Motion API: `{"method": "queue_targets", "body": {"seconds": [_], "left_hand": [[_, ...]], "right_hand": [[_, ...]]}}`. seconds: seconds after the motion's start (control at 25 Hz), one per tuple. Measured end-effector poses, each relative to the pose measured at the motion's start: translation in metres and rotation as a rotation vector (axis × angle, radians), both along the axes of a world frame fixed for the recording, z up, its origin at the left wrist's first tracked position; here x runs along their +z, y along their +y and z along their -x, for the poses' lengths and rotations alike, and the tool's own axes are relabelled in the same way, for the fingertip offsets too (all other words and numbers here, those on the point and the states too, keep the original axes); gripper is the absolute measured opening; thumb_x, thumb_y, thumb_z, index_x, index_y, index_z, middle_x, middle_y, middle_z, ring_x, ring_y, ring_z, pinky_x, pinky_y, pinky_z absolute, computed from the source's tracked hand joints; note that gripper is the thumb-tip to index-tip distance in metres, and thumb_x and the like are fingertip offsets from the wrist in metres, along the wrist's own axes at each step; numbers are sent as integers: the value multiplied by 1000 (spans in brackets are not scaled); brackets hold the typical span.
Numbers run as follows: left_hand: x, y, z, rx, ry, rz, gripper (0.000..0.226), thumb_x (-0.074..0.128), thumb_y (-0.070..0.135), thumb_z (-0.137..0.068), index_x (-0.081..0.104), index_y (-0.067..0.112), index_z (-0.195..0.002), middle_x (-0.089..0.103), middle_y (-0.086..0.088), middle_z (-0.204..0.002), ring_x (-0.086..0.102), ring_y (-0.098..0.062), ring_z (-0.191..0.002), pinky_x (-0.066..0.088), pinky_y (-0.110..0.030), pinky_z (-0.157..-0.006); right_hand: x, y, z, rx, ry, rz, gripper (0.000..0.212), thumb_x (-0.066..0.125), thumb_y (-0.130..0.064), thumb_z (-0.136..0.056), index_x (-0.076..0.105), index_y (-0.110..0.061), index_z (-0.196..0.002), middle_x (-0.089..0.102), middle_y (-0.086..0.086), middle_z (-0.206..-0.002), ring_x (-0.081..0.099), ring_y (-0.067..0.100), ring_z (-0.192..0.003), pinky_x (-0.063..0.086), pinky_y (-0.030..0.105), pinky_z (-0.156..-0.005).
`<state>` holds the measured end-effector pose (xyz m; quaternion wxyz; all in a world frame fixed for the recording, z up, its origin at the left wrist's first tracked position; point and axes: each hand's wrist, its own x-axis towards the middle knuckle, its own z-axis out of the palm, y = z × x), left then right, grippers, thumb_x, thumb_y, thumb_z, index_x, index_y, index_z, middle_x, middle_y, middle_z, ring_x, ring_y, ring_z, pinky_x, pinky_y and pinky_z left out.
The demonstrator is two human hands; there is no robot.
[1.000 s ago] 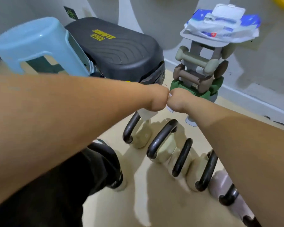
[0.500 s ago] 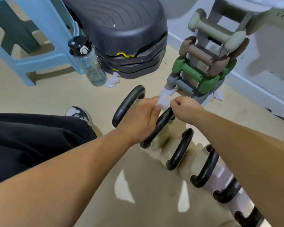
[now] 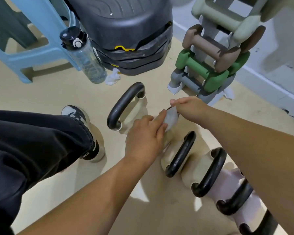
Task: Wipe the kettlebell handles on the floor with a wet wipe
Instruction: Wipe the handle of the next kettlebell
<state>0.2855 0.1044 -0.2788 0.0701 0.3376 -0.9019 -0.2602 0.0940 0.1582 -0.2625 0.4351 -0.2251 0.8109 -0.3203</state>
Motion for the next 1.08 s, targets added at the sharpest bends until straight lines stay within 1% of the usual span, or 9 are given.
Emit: {"method": "queue_targets", "body": {"seconds": [0.16,0.24,0.32,0.44,0.52,0.6,0.76,0.92,1.08], "left_hand": [[8,12,11,32,-235,73,49,25,46,-106,13,42,-154,47,-2,-104,56,-27,-89,46,-37,-64],[9,5,39,-17,-343,127,43,30,39,-106,25,27,-147,48,-5,-98,58,-32,-84,41,-39,-62],[9,-14,80,-101,-447,40,31,37,29,-103,38,17,-131,58,-8,-100,56,-31,-82,39,-39,-65],[15,-24,118,-246,-584,-20,40,42,17,-97,44,17,-138,61,-5,-102,54,-27,-81,40,-35,-65],[17,-18,110,-235,-517,-28,49,38,21,-99,34,25,-148,53,-4,-95,53,-28,-79,41,-36,-64],[13,-8,75,-170,-368,-18,53,32,32,-104,18,39,-154,49,-6,-100,54,-32,-81,46,-40,-66],[-5,14,-22,-21,-96,6,54,27,44,-104,14,34,-156,53,-6,-111,57,-28,-95,52,-44,-74],[-4,20,-30,21,-143,4,54,27,43,-103,14,32,-154,53,-6,-109,55,-28,-95,51,-43,-73],[10,-15,52,-126,-414,-51,46,37,24,-101,26,17,-145,51,-3,-85,56,-30,-74,51,-44,-71]], "right_hand": [[-9,1,4,3,-34,5,19,53,-26,-97,71,-23,-100,60,-6,-101,51,16,-98,38,26,-89],[-9,-4,8,24,-2,-67,17,50,-16,-94,60,-14,-81,55,1,-87,47,21,-88,38,30,-79],[-8,-6,12,-48,-10,-102,21,49,-22,-90,57,-11,-75,60,7,-82,53,29,-83,40,33,-73],[-2,-2,11,-88,-34,-68,44,39,-39,-93,67,-6,-104,72,15,-108,67,33,-104,48,41,-91],[-1,1,6,-74,-31,-96,52,35,-49,-90,64,-14,-115,67,9,-120,62,30,-114,46,48,-102],[0,0,3,-73,-8,-107,44,34,-50,-95,59,-19,-113,60,3,-120,57,27,-114,43,47,-104],[5,-2,-3,34,88,-133,37,36,-43,-99,56,-13,-91,55,7,-104,51,24,-88,44,37,-83],[0,1,-14,138,101,-131,43,38,-52,-98,58,-15,-105,57,5,-116,53,27,-108,44,42,-97],[0,-3,-14,140,84,-87,46,40,-53,-98,62,-14,-107,61,6,-119,55,26,-113,42,41,-104]]}}
